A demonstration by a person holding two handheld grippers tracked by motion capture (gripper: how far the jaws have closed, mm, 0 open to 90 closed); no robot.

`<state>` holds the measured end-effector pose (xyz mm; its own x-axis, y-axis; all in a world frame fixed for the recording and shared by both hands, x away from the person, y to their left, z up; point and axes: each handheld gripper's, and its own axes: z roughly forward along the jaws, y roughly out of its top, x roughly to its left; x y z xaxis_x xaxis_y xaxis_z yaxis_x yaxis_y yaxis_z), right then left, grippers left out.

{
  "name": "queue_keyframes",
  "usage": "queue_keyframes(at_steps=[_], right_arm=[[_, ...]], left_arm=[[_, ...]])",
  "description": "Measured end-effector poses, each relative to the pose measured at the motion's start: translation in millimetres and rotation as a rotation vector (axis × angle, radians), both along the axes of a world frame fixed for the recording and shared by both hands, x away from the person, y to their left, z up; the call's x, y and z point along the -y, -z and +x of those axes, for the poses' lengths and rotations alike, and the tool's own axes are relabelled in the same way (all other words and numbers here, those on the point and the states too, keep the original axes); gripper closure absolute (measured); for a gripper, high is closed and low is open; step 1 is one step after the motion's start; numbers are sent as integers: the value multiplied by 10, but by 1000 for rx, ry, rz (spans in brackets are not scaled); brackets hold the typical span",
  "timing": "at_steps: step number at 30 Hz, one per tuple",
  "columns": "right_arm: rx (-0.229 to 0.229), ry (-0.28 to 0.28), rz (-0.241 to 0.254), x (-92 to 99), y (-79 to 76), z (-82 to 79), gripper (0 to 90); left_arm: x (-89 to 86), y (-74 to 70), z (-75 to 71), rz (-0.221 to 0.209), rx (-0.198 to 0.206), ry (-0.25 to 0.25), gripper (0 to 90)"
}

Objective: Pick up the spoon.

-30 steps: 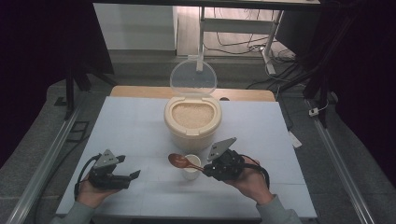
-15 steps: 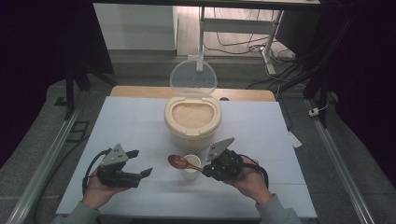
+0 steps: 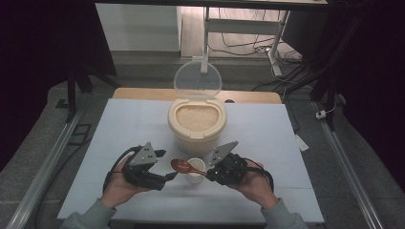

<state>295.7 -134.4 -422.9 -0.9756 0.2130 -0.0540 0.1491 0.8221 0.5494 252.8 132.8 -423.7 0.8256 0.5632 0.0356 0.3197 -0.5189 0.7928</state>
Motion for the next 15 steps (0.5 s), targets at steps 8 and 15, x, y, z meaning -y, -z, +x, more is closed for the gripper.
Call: queue_keyframes(at_steps=[8,15], right_arm=[[2,-17,-2,-34,2,-31,794],[7,-31,-5,-59,10,-46,794]], left_arm=[[244,-32,25,67,1,75,262],[382,-6,58,130,-14,149,318]])
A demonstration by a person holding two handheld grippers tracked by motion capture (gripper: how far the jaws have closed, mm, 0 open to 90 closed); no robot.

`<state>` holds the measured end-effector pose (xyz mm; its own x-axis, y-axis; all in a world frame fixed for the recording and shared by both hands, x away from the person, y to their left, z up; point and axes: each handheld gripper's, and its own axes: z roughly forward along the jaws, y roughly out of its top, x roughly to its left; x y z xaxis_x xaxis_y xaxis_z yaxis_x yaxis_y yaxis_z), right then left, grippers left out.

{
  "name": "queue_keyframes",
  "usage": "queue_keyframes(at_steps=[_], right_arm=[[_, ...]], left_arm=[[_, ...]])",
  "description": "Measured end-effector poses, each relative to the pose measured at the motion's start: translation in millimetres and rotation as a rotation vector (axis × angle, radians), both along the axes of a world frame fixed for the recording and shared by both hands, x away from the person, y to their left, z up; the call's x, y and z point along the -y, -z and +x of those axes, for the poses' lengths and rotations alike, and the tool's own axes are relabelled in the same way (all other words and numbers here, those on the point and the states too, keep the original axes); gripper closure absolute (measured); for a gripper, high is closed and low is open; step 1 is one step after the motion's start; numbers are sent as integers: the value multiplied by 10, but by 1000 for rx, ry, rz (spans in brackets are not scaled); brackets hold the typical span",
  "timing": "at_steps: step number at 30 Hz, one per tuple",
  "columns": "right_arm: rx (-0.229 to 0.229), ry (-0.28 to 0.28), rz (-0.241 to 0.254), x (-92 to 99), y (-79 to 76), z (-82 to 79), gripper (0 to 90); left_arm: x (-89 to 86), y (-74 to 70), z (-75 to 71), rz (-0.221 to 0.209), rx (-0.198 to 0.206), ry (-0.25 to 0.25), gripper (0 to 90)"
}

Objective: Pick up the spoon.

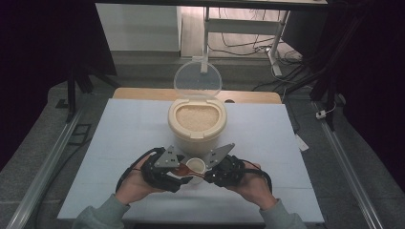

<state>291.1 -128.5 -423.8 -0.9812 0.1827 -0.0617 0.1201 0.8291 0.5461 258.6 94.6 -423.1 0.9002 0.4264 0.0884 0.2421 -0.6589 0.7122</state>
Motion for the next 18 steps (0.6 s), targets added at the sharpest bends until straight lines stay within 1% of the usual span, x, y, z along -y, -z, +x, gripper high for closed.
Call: queue_keyframes(at_steps=[2,3,4,7,9,10,11,12,14,16,17,18], right_arm=[[3,-10,-4,-7,2,-3,794],[8,-19,-18,-22,6,-10,794],[8,-19,-18,-22,6,-10,794],[13,-33,-21,-61,20,-36,794],[17,-38,-24,-66,17,-40,794],[25,-45,-30,-81,20,-54,794],[27,-48,-32,-85,21,-57,794],[30,-53,-32,-95,28,-65,794],[33,-63,-39,-107,28,-74,794],[39,-64,-43,-115,30,-81,793],[42,-80,-49,-130,31,-91,794],[47,-82,-54,-138,30,-97,794]], left_arm=[[31,9,6,18,0,11,340],[47,15,9,26,-1,18,351],[64,21,11,35,-4,26,351],[116,44,20,69,-16,50,392],[152,70,31,97,-30,63,400],[171,84,36,112,-33,69,421],[201,107,46,135,-40,82,431],[201,107,46,135,-40,82,445],[227,124,49,152,-42,86,464],[256,141,52,170,-46,100,476],[268,149,53,177,-48,108,498],[291,163,51,189,-48,115,508]])
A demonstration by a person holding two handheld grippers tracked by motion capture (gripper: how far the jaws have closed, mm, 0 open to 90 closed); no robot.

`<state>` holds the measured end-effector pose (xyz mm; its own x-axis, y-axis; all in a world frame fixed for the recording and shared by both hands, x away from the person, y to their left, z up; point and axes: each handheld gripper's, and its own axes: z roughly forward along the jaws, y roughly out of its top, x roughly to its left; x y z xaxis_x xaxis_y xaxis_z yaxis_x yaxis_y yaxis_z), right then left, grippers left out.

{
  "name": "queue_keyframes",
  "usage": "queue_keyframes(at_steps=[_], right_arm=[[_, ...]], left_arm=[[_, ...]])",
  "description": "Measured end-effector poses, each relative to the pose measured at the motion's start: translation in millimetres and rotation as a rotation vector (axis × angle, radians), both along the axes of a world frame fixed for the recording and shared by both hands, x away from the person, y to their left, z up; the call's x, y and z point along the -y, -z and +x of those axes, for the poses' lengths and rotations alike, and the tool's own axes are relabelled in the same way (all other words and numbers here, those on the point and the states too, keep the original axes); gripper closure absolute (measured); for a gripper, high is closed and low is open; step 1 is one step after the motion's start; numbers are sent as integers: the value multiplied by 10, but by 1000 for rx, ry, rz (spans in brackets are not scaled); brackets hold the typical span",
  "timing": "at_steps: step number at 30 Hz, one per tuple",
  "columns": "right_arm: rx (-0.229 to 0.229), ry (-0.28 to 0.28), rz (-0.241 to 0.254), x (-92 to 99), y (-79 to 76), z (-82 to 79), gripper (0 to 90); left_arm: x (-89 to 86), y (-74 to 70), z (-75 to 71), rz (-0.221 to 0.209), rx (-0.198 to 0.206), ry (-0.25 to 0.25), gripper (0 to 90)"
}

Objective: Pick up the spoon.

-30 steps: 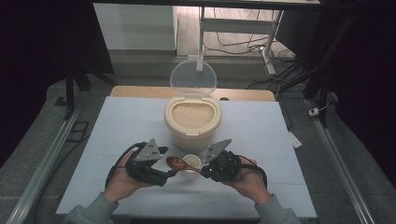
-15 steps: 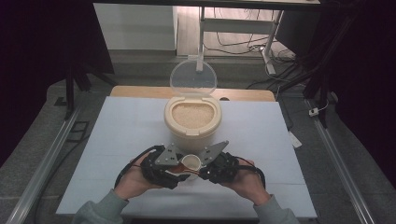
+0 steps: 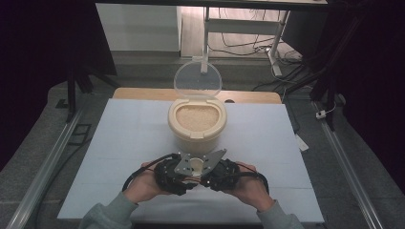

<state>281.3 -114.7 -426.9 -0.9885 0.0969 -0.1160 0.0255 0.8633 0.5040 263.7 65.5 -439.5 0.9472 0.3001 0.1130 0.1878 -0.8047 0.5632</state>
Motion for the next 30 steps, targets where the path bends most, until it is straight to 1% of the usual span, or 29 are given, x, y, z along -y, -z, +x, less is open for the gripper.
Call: queue_keyframes(at_steps=[2,3,5,7,8,11,12,13,14,15,16,18,19,20,22,23,24,25,26,27,28,29,30], right_arm=[[1,-8,3,-13,8,-11,794],[6,-10,-1,-19,5,-18,793],[8,-16,0,-24,1,-28,794],[12,-34,-2,-26,-6,-32,794],[12,-34,-2,-26,-6,-32,794],[28,-48,0,-42,-7,-61,792],[31,-49,-6,-43,-12,-64,792],[32,-50,-5,-43,-12,-67,789],[36,-54,6,-43,-9,-68,786],[46,-46,3,-41,-17,-73,781],[46,-45,12,-38,-18,-71,781],[46,-44,22,-33,-18,-68,778],[45,-38,39,-30,-12,-64,772],[48,-33,38,-24,-17,-59,765],[60,-13,47,4,-35,-51,722],[56,-2,60,20,-42,-45,704],[50,14,79,47,-57,-35,689],[51,38,103,79,-74,-27,673],[53,61,142,123,-97,-9,653],[51,76,167,152,-110,1,633],[59,105,203,201,-134,16,617],[66,125,220,230,-149,23,600],[66,125,220,230,-149,23,600]], left_arm=[[17,13,-2,4,1,-1,534],[38,30,-1,23,-1,6,545],[49,44,-2,30,-1,6,579],[61,59,0,53,3,21,628],[61,59,0,53,3,21,663],[69,70,-8,67,2,46,703],[68,73,-8,68,-1,51,712],[64,81,-4,68,-15,65,728],[60,81,-4,67,-24,76,750],[60,81,-4,67,-24,76,779],[57,78,-7,63,-30,79,783],[52,78,-7,59,-28,75,787],[46,74,-4,57,-27,71,788],[40,72,-5,55,-28,64,790],[8,64,11,53,-21,51,791],[-7,62,17,41,-23,43,791],[-7,62,17,41,-23,43,792],[-38,50,31,20,-22,30,792],[-47,46,34,14,-19,24,793],[-47,46,34,14,-19,24,793],[-72,39,43,0,-14,7,793],[-86,37,47,-7,-10,-4,793],[-86,37,47,-7,-10,-4,793]])
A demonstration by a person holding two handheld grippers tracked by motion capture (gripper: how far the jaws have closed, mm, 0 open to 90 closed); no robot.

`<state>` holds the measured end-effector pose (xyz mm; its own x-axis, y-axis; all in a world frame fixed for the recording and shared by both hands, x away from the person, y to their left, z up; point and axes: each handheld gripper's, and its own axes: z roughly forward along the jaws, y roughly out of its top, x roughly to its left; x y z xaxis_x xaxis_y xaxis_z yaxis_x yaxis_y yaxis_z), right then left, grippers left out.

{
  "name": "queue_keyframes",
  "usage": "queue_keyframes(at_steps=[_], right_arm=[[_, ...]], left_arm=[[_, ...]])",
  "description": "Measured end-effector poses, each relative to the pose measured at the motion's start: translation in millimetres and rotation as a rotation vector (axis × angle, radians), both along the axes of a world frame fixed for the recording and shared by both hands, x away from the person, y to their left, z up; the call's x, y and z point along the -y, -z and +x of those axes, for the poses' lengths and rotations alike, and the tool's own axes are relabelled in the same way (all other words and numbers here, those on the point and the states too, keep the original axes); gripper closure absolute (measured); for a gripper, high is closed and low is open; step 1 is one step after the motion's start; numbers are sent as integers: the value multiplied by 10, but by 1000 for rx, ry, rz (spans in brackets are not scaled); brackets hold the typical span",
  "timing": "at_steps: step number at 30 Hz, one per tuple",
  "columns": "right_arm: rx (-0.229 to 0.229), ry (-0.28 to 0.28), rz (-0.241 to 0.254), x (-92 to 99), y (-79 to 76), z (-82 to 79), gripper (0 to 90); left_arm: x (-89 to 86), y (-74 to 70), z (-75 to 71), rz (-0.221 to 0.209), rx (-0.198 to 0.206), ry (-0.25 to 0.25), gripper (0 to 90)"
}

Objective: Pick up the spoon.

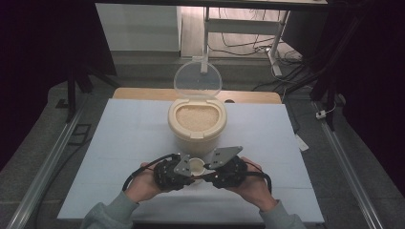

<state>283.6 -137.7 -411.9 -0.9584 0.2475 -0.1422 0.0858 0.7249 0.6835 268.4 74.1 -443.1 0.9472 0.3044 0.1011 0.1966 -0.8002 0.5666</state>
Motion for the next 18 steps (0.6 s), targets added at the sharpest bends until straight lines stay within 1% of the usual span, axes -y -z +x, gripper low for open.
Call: queue_keyframes(at_steps=[1,2,3,4,5,6,7,11,12,13,14,15,16,18], right_arm=[[4,48,70,79,-31,14,574],[8,65,92,105,-37,18,557],[3,87,120,135,-44,21,536],[3,87,120,135,-44,21,536],[0,136,163,198,-46,16,508],[3,156,176,225,-43,11,492],[6,167,191,244,-36,7,483],[15,224,246,360,-20,-10,461],[10,235,254,386,-20,-10,460],[10,235,254,386,-20,-10,460],[4,249,275,429,-14,-7,459],[4,249,275,429,-14,-7,459],[5,260,289,464,-4,-7,450],[1,267,298,480,2,-10,445]], left_arm=[[-33,0,7,-18,4,-20,793],[-52,-1,8,-27,8,-30,794],[-52,-1,8,-27,8,-30,793],[-75,-5,12,-38,11,-41,793],[-94,-11,12,-47,17,-53,793],[-125,-27,12,-67,26,-68,793],[-125,-27,12,-67,26,-68,794],[-179,-41,15,-97,41,-92,794],[-186,-38,17,-101,44,-99,794],[-192,-38,21,-101,47,-103,794],[-197,-37,22,-105,48,-108,794],[-203,-38,22,-111,52,-112,794],[-209,-39,22,-116,53,-116,793],[-221,-41,23,-128,59,-127,793]])
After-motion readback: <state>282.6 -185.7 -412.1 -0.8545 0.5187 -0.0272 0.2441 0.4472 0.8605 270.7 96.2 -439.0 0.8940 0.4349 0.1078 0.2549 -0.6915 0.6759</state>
